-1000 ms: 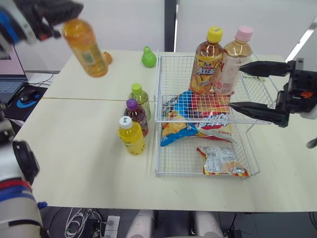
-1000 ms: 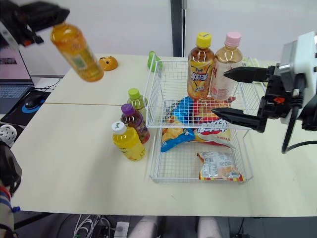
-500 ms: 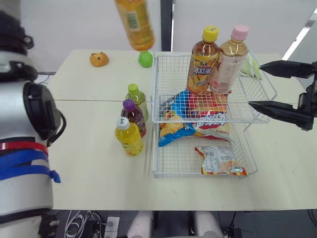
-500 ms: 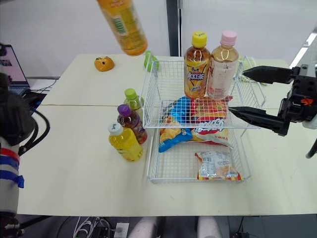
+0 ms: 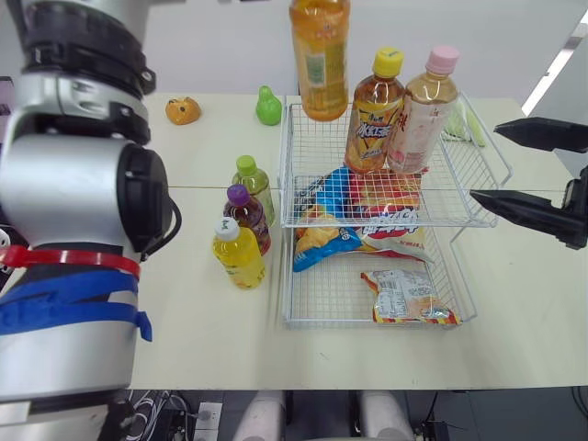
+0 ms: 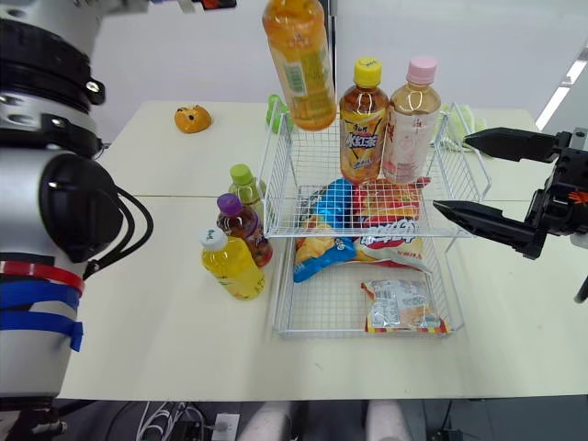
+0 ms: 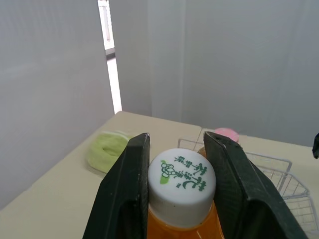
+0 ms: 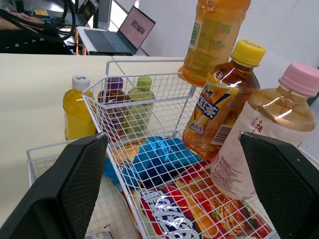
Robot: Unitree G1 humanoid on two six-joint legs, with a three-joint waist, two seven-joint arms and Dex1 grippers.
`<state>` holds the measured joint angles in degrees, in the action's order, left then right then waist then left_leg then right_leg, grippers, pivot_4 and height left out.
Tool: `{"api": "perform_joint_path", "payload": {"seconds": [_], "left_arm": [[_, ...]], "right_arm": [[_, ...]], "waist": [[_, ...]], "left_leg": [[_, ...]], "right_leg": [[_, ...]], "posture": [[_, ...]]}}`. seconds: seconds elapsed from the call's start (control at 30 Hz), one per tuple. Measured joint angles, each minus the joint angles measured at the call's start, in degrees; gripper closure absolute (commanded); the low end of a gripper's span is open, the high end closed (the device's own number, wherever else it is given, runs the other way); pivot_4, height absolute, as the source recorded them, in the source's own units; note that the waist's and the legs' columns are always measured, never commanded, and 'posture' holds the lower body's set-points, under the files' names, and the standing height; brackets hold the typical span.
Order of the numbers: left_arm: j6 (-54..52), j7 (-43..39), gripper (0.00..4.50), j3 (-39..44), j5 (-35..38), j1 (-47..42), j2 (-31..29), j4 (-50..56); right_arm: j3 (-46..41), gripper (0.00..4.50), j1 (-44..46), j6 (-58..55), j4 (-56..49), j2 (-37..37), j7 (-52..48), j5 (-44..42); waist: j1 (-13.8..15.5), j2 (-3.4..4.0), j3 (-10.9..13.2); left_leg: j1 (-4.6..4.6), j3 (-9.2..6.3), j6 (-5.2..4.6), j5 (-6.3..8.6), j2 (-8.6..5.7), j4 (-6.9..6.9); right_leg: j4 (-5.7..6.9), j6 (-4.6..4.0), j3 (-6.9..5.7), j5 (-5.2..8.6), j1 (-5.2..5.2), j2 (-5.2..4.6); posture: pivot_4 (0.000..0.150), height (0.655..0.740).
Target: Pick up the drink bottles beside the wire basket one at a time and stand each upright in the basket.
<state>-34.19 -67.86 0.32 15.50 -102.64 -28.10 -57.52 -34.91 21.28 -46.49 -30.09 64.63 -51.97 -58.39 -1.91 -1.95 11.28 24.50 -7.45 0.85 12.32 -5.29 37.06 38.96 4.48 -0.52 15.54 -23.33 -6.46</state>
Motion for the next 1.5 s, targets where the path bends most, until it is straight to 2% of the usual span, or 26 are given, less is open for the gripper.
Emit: {"api": "perform_joint_path", "payload": {"seconds": [0.43, 0.77, 1.07, 1.1, 1.23, 1.5], "left_arm": [[3.06, 1.04, 3.20, -0.09, -2.18, 6.52, 3.52, -0.07], [6.07, 0.67, 3.20, -0.16, -4.09, 6.85, 4.87, 0.52], [5.97, -4.23, 0.20, -0.12, -4.18, 6.85, 4.47, 0.67], [5.90, -4.28, 0.03, -0.12, -4.18, 6.85, 4.42, 0.79], [5.05, -4.59, 0.03, -0.09, -4.15, 6.85, 3.81, 2.43], [3.43, -2.96, 0.03, 1.35, -4.01, 6.90, -1.94, 7.59]], "right_arm": [[0.00, 0.00, -0.20, 1.12, 0.02, 0.00, 2.00, 0.97], [-0.37, 0.00, -0.53, 0.60, -0.09, 0.01, 3.50, 0.53], [-1.59, 0.00, -0.58, -0.24, -0.28, 0.04, 4.60, -0.21], [-1.59, 0.00, -0.58, -0.24, -0.31, 0.04, 4.61, -0.21], [-1.58, 0.00, -0.61, -0.23, -0.47, 0.04, 4.61, -0.21], [-1.59, 0.00, -1.45, -0.15, -0.59, 0.04, 4.81, 0.16]], "waist": [[0.06, -0.02, 0.01], [0.10, -0.01, 0.01], [0.10, -0.01, 0.01], [0.10, -0.01, 0.01], [0.07, -0.01, 0.01], [0.02, 0.00, 0.00]], "left_leg": [[0.02, 0.00, 0.00, 0.00, -0.01, 0.01], [0.01, 0.00, 0.00, 0.00, -0.02, 0.02], [0.01, 0.00, 0.00, 0.00, -0.02, 0.03], [0.01, 0.00, 0.00, 0.00, -0.02, 0.03], [0.01, 0.00, 0.00, 0.00, -0.02, 0.02], [-0.01, -0.01, 0.00, 0.00, -0.01, 0.02]], "right_leg": [[0.00, 0.00, 0.00, 0.00, -0.01, 0.00], [0.00, 0.00, -0.01, 0.00, 0.01, -0.01], [0.01, 0.00, -0.01, 0.00, 0.01, -0.01], [0.01, 0.00, -0.01, 0.00, 0.01, -0.01], [0.01, 0.00, -0.01, 0.00, 0.01, -0.01], [0.01, 0.00, 0.00, 0.00, 0.01, 0.00]], "posture": [[0.150, 0.7400], [0.150, 0.7400], [0.150, 0.7400], [0.150, 0.7400], [0.150, 0.7400], [0.150, 0.7400]]}}
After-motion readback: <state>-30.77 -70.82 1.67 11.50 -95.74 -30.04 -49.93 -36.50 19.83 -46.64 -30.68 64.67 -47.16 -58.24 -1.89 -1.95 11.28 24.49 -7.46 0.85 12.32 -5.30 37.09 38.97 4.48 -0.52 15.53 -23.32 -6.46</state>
